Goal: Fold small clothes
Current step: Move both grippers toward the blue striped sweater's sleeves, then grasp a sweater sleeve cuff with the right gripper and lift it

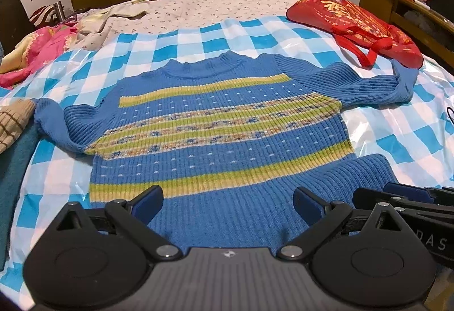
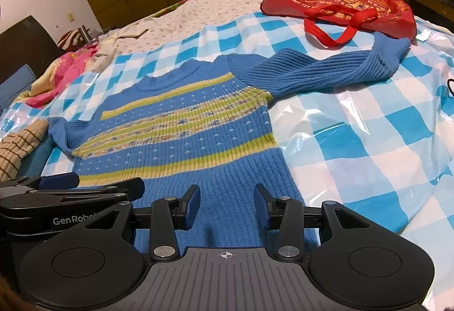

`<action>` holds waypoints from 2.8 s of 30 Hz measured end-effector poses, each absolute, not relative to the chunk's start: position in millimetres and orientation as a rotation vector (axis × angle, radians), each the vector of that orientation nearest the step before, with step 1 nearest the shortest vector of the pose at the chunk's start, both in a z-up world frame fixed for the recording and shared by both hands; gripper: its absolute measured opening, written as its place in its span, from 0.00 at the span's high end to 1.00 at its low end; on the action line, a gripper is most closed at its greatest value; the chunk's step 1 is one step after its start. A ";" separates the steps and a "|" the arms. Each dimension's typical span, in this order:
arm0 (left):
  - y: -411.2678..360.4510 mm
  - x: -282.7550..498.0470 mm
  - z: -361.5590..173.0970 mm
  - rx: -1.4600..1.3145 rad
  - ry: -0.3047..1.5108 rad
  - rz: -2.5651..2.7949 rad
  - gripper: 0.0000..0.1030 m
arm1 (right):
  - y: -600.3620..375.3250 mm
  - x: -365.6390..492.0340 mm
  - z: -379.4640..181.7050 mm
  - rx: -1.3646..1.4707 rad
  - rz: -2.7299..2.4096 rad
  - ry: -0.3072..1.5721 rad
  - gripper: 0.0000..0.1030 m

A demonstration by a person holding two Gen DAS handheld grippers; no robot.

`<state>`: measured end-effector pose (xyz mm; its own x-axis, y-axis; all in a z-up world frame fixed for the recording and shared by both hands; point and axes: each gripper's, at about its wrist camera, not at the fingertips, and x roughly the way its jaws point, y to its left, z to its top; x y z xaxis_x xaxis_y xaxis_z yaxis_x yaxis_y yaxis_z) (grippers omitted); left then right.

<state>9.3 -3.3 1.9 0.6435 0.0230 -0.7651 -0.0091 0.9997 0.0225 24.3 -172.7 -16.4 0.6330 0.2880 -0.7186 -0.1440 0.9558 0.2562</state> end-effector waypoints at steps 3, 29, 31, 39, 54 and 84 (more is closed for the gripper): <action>-8.0 15.8 0.4 0.000 0.871 -0.004 0.00 | -178.2 27.6 -16.9 0.185 0.240 0.850 0.60; -98.4 125.9 -14.0 -0.014 0.859 -0.151 0.00 | -303.7 218.9 -32.1 0.128 -0.224 0.753 0.55; -102.5 130.6 -16.6 -0.011 0.865 -0.153 0.00 | -304.6 231.4 -38.8 0.105 -0.249 0.759 0.54; -101.1 130.7 -15.7 -0.033 0.866 -0.162 0.00 | -341.9 238.1 -49.3 0.244 -0.299 0.789 0.87; -1.8 87.7 6.4 -0.166 0.794 -0.048 0.00 | -217.0 186.2 53.9 0.255 0.225 0.554 0.92; 149.1 19.9 -42.9 -0.303 0.793 0.190 0.00 | -4.1 154.4 -34.6 -0.161 0.467 0.772 0.84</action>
<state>19.9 149.1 -42.9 0.6881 0.0540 -0.7236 -0.2793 0.9401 -0.1954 154.4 -4.1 -34.6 0.6206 0.3465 -0.7034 -0.4624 0.8862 0.0286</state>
